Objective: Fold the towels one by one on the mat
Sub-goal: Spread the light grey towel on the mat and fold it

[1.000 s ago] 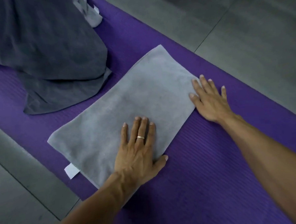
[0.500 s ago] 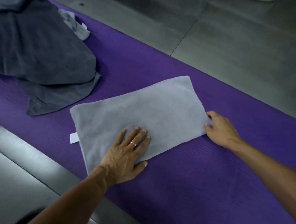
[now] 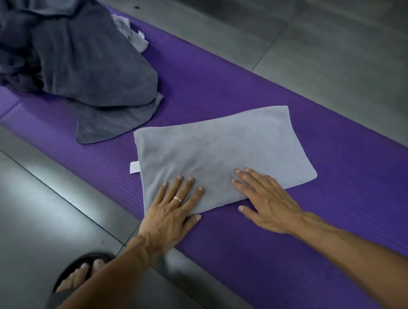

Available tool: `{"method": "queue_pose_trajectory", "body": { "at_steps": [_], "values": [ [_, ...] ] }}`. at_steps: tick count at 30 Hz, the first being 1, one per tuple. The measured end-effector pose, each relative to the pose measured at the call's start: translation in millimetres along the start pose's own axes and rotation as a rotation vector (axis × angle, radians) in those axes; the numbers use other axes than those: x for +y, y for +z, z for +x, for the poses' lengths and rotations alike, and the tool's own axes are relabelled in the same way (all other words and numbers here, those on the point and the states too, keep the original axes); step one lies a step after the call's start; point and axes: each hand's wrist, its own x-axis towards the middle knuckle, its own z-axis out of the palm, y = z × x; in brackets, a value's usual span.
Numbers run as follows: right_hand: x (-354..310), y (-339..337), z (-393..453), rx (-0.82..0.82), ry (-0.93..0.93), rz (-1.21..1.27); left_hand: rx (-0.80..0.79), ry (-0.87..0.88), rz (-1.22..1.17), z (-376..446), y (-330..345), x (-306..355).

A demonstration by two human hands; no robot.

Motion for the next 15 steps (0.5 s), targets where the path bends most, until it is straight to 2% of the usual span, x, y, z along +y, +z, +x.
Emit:
{"method": "queue_pose_trajectory", "body": {
  "at_steps": [3,7,11,13,15],
  "values": [
    [12,-5,2,0.006,0.007,-0.034,0.073,0.074,-0.069,8,-13,-12],
    [24,-12,7,0.114,0.06,0.004,0.117,-0.063,-0.292,30,-49,-13],
    [39,-32,7,0.186,0.18,0.11,0.015,-0.116,-0.38,47,-66,-25],
    [46,-49,9,0.103,0.219,0.195,-0.068,-0.127,-0.439,52,-72,-27],
    [55,-73,15,-0.069,0.294,0.267,-0.156,-0.102,-0.544,56,-81,-26]
  ]
}}
